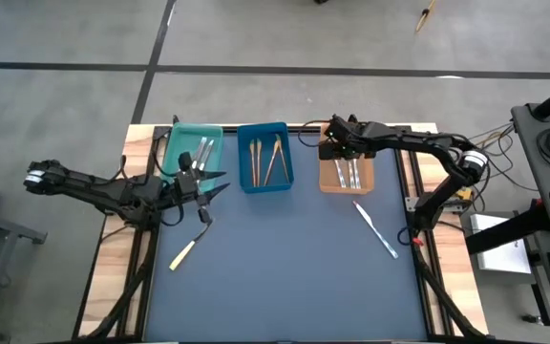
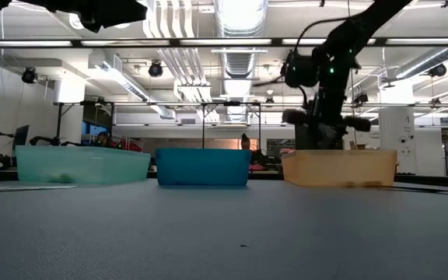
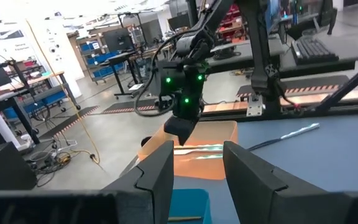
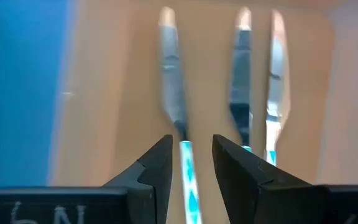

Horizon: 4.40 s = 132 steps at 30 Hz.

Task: Sort silverware by color (type)
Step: Put the yellow knife into the green bin

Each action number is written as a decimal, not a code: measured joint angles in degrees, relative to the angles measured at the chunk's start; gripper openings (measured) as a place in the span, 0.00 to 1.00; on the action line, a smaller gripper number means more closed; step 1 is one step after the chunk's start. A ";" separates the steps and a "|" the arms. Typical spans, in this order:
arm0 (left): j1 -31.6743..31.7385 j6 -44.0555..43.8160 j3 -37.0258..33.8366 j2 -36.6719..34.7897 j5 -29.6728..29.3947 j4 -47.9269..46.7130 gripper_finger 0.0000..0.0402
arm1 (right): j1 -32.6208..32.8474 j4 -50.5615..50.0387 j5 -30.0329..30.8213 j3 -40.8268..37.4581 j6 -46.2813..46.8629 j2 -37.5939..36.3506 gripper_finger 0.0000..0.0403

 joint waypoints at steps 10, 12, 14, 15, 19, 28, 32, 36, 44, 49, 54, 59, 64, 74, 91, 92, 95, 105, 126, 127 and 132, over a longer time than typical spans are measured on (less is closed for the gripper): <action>-0.06 -12.73 1.70 0.91 0.31 -0.99 0.30 | 10.71 2.72 7.90 1.97 -11.93 -6.56 0.21; -0.33 -16.94 1.70 1.86 0.50 -3.10 0.30 | 13.84 2.81 9.27 1.75 -14.66 -7.97 0.20; -0.77 -21.39 1.70 3.20 0.58 -4.79 0.30 | 17.07 3.55 10.30 1.74 -17.06 -9.01 0.19; -1.04 -23.58 1.70 4.05 0.57 -5.20 0.30 | 18.63 4.18 10.79 1.74 -18.16 -9.55 0.19; -2.81 -31.55 1.70 7.95 0.94 -6.52 0.30 | 24.38 7.13 12.19 1.74 -22.47 -11.01 0.18; -7.37 -46.89 3.68 15.63 4.62 -12.85 0.30 | 33.50 15.17 12.17 1.64 -34.10 -12.69 0.18; -8.64 -52.60 7.37 18.81 6.66 -18.67 0.30 | 36.18 17.99 11.91 1.58 -38.24 -12.69 0.18; -9.91 -56.37 12.11 22.02 8.00 -25.65 0.30 | 37.98 19.32 7.98 1.46 -41.81 -12.69 0.18; -13.07 -69.47 21.11 30.13 8.71 -46.57 0.30 | 40.34 24.68 3.96 1.19 -49.60 -12.69 0.18; -14.64 -75.44 25.70 36.32 13.75 -56.52 0.30 | 40.87 26.12 -0.51 1.01 -53.57 -12.71 0.18; -14.91 -76.23 27.59 41.30 21.57 -60.35 0.30 | 40.87 29.74 -6.39 0.03 -57.50 -12.71 0.18; -14.91 -78.27 27.90 44.06 28.09 -64.18 0.30 | 40.87 31.21 -7.53 -0.19 -60.86 -13.21 0.18; -14.91 -81.15 27.90 44.35 31.55 -71.01 0.30 | 40.85 31.13 -7.63 -0.83 -62.40 -14.74 0.18; -14.98 -75.14 27.88 41.01 31.97 -78.38 0.30 | 40.59 34.35 -7.61 -7.97 -62.53 -23.30 0.18; -14.98 -65.39 27.52 33.65 26.86 -78.06 0.30 | 40.59 34.11 -7.56 -17.55 -63.14 -35.42 0.18; -14.98 -65.39 27.43 33.32 26.85 -78.08 0.30 | 40.59 34.09 -7.55 -17.68 -63.06 -35.57 0.18; -14.98 -65.49 27.30 32.39 25.62 -78.05 0.30 | 40.59 34.07 -7.55 -17.97 -62.45 -35.69 0.18; -14.94 -67.55 24.19 30.70 23.40 -77.94 0.30 | 40.59 34.09 -7.57 -18.04 -62.10 -35.69 0.18; -14.98 -82.34 13.04 30.60 31.67 -72.76 0.30 | 40.59 34.09 -7.48 -18.04 -61.57 -35.66 0.18; -14.98 -82.39 13.02 30.62 31.67 -72.55 0.30 | 40.59 34.09 -7.48 -18.04 -61.59 -35.66 0.18; -14.98 -82.39 13.02 30.64 31.67 -72.45 0.30 | 40.59 34.09 -7.48 -18.04 -61.59 -35.66 0.18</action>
